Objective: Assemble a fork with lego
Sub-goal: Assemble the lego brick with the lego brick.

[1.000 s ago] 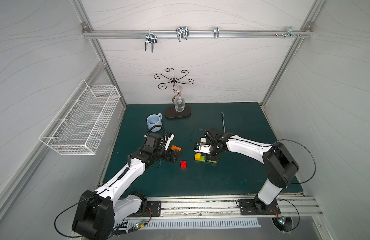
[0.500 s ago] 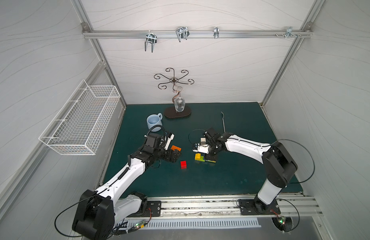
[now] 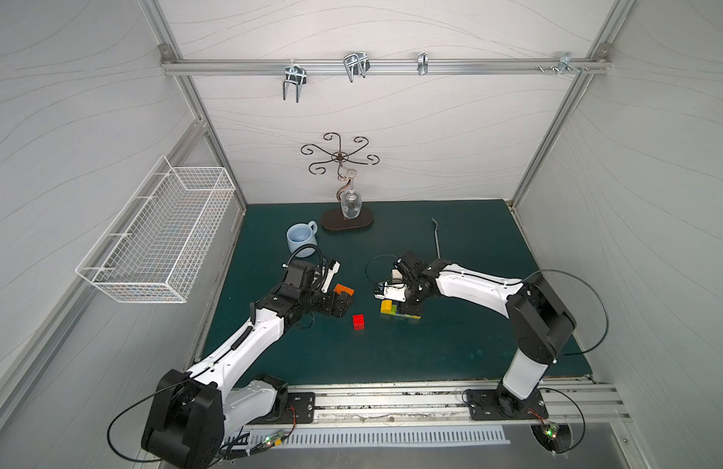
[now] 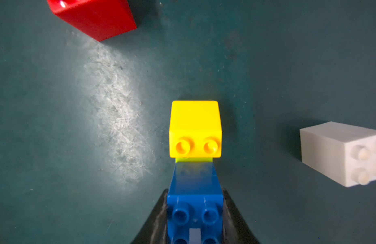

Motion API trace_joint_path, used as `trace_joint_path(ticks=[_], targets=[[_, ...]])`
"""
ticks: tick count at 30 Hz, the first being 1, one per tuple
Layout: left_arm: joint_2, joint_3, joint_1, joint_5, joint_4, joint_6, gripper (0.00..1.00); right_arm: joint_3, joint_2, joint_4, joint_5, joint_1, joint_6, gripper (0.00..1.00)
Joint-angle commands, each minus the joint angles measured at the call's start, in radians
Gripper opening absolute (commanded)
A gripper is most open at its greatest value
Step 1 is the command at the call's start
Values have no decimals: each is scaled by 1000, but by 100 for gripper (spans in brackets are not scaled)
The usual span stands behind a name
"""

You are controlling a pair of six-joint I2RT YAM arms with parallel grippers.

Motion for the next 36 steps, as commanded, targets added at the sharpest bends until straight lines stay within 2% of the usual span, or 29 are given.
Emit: trace_joint_path(ticks=[1, 7, 11, 13, 14, 16, 20, 22, 24, 27, 36], targets=[[23, 37, 6, -58, 17, -27, 100, 11, 45, -37, 33, 19, -14, 0], [92, 121, 107, -73, -39, -106, 99, 10, 80, -48, 42, 23, -7, 0], [157, 194, 130, -109, -95, -97, 97, 2, 89, -46, 61, 18, -7, 0], [204, 230, 135, -116, -113, -100, 92, 1, 81, -41, 54, 4, -4, 0], [226, 243, 137, -118, -115, -105, 88, 1, 77, -38, 53, -5, -2, 0], [282, 271, 138, -114, -121, -113, 70, -5, 63, -35, 45, -28, 0, 0], [394, 330, 140, -119, -161, -113, 48, -26, 36, -18, 39, -62, -1, 0], [450, 359, 141, -124, -180, -109, 32, -38, 22, -7, 34, -77, -1, 0], [496, 383, 141, -129, -192, -104, 22, -46, 16, 0, 31, -85, -1, 0], [558, 417, 143, -144, -206, -94, 2, -57, 6, 10, 27, -91, 0, 0], [677, 500, 143, -190, -202, -65, 0, -73, -11, 25, 20, -105, -1, 0]])
